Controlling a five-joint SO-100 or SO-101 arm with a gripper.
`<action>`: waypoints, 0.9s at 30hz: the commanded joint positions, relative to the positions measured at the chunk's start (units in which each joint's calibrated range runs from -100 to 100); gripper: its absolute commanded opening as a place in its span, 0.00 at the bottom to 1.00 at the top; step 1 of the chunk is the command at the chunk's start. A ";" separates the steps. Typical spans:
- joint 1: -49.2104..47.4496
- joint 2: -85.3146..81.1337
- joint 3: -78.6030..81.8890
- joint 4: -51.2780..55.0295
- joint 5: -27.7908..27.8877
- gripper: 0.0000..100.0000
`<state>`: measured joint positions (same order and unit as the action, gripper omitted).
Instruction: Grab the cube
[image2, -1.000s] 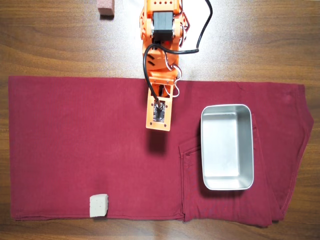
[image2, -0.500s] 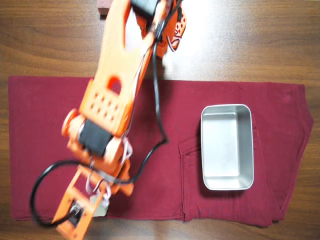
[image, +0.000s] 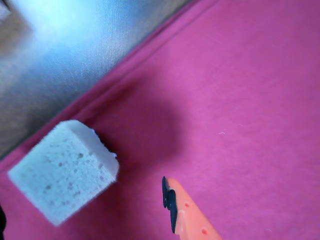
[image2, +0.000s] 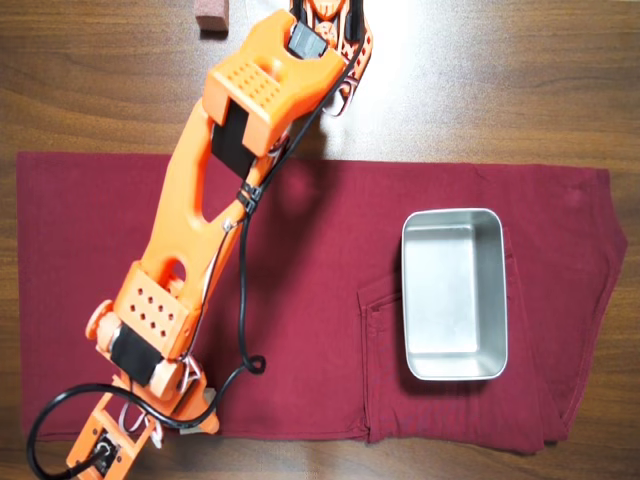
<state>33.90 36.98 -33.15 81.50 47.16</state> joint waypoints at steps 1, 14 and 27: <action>-1.17 0.08 -2.31 -1.88 -0.59 0.40; -4.34 6.65 -4.31 -8.52 -2.64 0.00; -29.48 -24.86 -3.49 16.93 -1.66 0.00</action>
<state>13.86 21.18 -35.64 91.27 45.74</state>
